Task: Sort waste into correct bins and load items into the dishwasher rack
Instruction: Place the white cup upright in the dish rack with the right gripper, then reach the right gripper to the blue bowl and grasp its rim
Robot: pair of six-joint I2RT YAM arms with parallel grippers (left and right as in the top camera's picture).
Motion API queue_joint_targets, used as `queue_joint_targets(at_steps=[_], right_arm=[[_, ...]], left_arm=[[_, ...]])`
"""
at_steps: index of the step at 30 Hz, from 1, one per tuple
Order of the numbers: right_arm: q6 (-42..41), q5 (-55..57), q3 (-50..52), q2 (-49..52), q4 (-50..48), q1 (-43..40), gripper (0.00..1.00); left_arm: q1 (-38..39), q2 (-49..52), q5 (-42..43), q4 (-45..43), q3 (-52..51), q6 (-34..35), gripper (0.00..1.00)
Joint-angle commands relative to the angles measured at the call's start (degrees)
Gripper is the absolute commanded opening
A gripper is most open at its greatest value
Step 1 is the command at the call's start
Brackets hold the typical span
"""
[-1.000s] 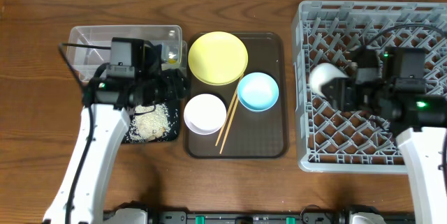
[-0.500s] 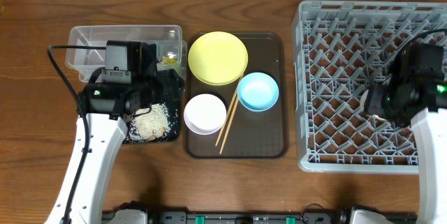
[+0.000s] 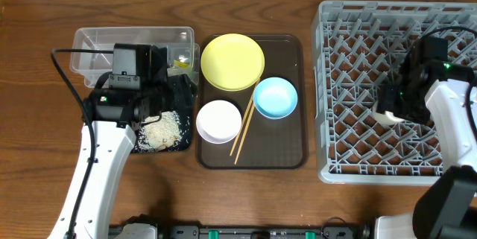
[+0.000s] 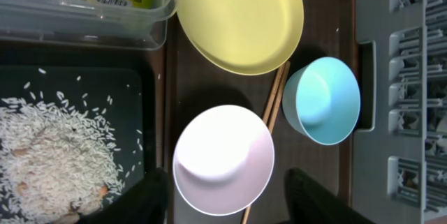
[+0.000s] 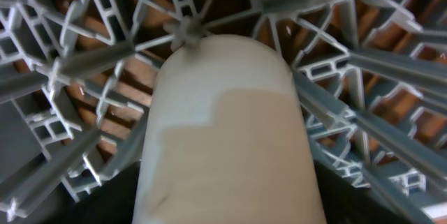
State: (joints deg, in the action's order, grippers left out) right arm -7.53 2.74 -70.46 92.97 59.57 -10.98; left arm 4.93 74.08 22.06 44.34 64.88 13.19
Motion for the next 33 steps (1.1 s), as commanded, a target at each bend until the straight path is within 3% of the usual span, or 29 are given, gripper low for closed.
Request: queue_joint_targets(at_steps=[1, 7, 10, 16, 19, 29, 33], right_arm=[[-0.55, -2.80, -1.09, 0.02, -0.48, -0.39, 0.99], [-0.52, -7.54, -1.36, -2.12, -0.81, -0.26, 0.99], [2.12, -13.31, -2.49, -5.25, -2.91, 0.35, 0.96], [8.98, -26.88, -2.93, -11.13, -12.61, 6.23, 0.89], [9.94, -26.67, -2.89, -11.06, -15.50, 11.74, 0.88], [10.80, -18.53, -2.86, -1.05, -19.39, 26.99, 0.82], [8.28, -14.03, -2.89, 4.17, -21.16, 30.21, 0.73]], left_arm=[[-0.26, -0.13, -0.74, 0.44, 0.59, -0.70, 0.60], [-0.26, -0.11, -3.43, 2.58, 0.59, -0.68, 0.63], [-0.26, -0.11, -9.94, 5.79, 0.59, 0.17, 0.63], [-0.26, -0.13, -24.52, 12.31, 0.59, 9.70, 0.63], [-0.26, -0.13, -25.42, 12.83, 0.59, 12.50, 0.63], [-0.26, -0.11, -25.33, 12.85, 0.59, 12.63, 0.65], [-0.26, -0.11, -25.33, 12.83, 0.59, 12.63, 0.66]])
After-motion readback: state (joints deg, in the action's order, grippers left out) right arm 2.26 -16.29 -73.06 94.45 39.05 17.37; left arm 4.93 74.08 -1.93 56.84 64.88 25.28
